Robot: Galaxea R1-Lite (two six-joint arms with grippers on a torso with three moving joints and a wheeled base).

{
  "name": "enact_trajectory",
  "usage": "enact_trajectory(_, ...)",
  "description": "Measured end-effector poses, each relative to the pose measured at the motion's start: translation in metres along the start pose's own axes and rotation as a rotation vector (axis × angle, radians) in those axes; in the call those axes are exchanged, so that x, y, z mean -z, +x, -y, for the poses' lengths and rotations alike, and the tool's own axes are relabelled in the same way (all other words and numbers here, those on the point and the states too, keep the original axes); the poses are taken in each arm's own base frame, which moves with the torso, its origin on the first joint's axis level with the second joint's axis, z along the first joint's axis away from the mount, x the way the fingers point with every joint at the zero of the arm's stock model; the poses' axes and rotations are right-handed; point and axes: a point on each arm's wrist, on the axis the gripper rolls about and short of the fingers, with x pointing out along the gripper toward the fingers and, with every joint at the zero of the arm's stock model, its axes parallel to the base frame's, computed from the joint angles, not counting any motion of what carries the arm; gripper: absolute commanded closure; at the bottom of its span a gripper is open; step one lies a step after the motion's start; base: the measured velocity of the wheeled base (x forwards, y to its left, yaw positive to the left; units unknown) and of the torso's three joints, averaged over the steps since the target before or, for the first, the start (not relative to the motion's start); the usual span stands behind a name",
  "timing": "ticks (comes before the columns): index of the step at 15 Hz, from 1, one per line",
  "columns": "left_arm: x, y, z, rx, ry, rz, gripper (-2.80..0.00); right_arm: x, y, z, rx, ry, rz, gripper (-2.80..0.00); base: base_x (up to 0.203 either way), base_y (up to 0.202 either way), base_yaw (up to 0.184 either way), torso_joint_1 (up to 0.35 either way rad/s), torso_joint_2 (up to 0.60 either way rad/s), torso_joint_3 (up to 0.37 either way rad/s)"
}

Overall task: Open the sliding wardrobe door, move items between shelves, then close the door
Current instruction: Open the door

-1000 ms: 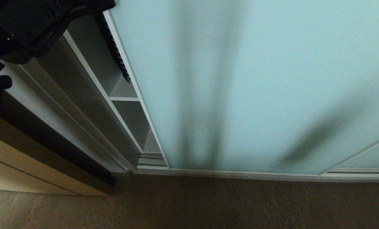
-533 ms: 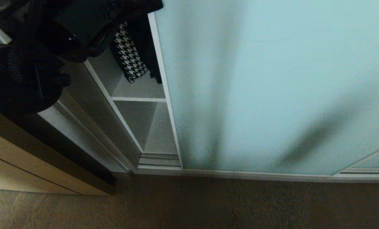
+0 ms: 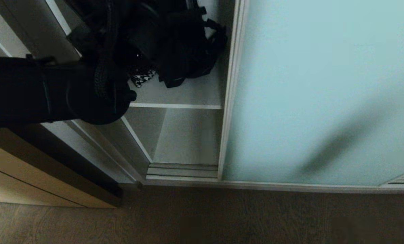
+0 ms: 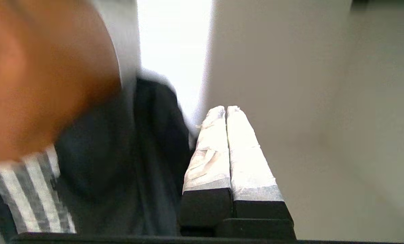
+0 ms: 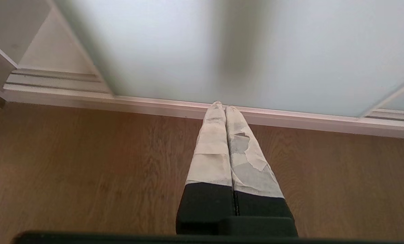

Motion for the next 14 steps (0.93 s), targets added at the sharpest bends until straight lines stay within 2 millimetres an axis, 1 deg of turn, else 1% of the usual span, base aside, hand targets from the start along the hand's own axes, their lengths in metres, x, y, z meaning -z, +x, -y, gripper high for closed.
enact_trajectory(3, -0.042, 0.003, -0.018, -0.091, -0.021, 0.045, 0.0, 0.0, 0.0, 0.0, 0.0, 0.0, 0.0, 0.0, 0.0, 0.0, 0.0, 0.0, 0.0, 0.0)
enact_trajectory(5, -0.073, -0.004, -0.032, -0.126, -0.034, 0.072, 0.0, 0.0, 0.0, 0.0, 0.0, 0.0, 0.0, 0.0, 0.0, 0.0, 0.0, 0.0, 0.0, 0.0)
enact_trajectory(7, -0.097, -0.016, -0.048, -0.177, -0.03, 0.083, 0.0, 0.0, 0.0, 0.0, -0.001, 0.0, 0.0, 0.0, 0.0, 0.0, 0.0, 0.0, 0.0, 0.0)
enact_trajectory(8, -0.102, -0.024, -0.058, -0.204, -0.013, 0.075, 0.0, 0.0, 0.0, 0.0, 0.0, 0.0, 0.0, 0.0, 0.0, 0.0, 0.0, 0.0, 0.0, 0.0)
enact_trajectory(9, -0.102, -0.032, -0.069, -0.227, 0.014, 0.054, 0.0, 0.0, 0.0, 0.0, 0.0, 0.0, 0.0, 0.0, 0.0, 0.0, 0.0, 0.0, 0.0, 0.0)
enact_trajectory(11, -0.099, -0.057, -0.092, -0.273, 0.081, -0.003, 0.0, 0.0, 0.0, 0.0, 0.0, 0.0, 0.0, 0.0, 0.0, 0.0, 0.0, 0.0, 0.0, 0.0)
enact_trajectory(12, -0.096, -0.073, -0.102, -0.294, 0.114, -0.038, 0.0, 0.0, 0.0, 0.0, 0.0, 0.0, 0.0, 0.0, 0.0, 0.0, 0.0, 0.0, 0.0, 0.0)
enact_trajectory(14, -0.09, -0.117, -0.12, -0.331, 0.177, -0.111, 0.0, 0.0, 0.0, 0.0, 0.0, 0.0, 0.0, 0.0, 0.0, 0.0, 0.0, 0.0, 0.0, 0.0)
